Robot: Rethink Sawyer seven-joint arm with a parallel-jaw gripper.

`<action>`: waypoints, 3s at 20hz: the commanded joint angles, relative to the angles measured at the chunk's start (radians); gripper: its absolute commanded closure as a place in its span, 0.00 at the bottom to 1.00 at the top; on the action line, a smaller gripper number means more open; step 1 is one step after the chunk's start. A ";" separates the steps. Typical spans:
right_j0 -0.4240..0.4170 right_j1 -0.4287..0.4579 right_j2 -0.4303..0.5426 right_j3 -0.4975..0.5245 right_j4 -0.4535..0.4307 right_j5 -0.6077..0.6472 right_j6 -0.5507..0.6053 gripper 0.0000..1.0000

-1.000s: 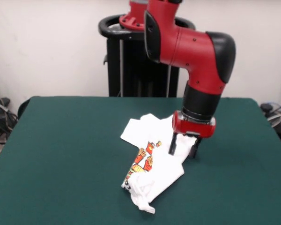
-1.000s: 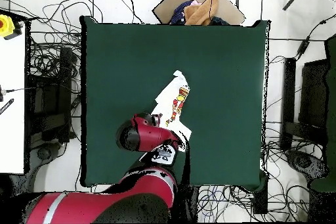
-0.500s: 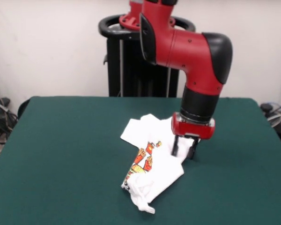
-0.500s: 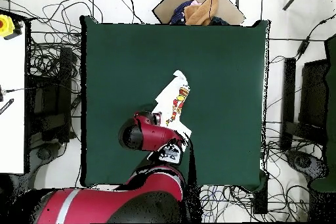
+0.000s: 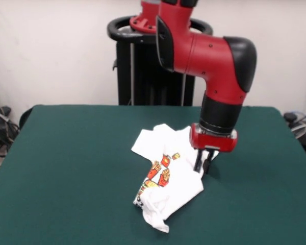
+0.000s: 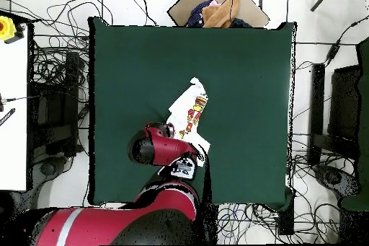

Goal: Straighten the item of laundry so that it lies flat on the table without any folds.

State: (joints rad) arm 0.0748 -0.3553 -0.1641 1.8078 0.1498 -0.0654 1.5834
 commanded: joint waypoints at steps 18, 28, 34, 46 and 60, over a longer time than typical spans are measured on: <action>-0.032 -0.155 0.277 0.198 0.172 0.281 0.282 1.00; -0.030 -0.054 0.394 0.165 0.220 0.211 0.277 1.00; -0.041 0.029 0.448 0.141 0.217 0.122 0.278 1.00; -0.034 -0.005 0.461 0.163 0.233 0.056 0.334 0.00; -0.095 -0.332 0.543 0.248 0.310 0.421 0.322 0.00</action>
State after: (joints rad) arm -0.0047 -0.5783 0.3040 2.0211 0.3661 0.1864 1.5979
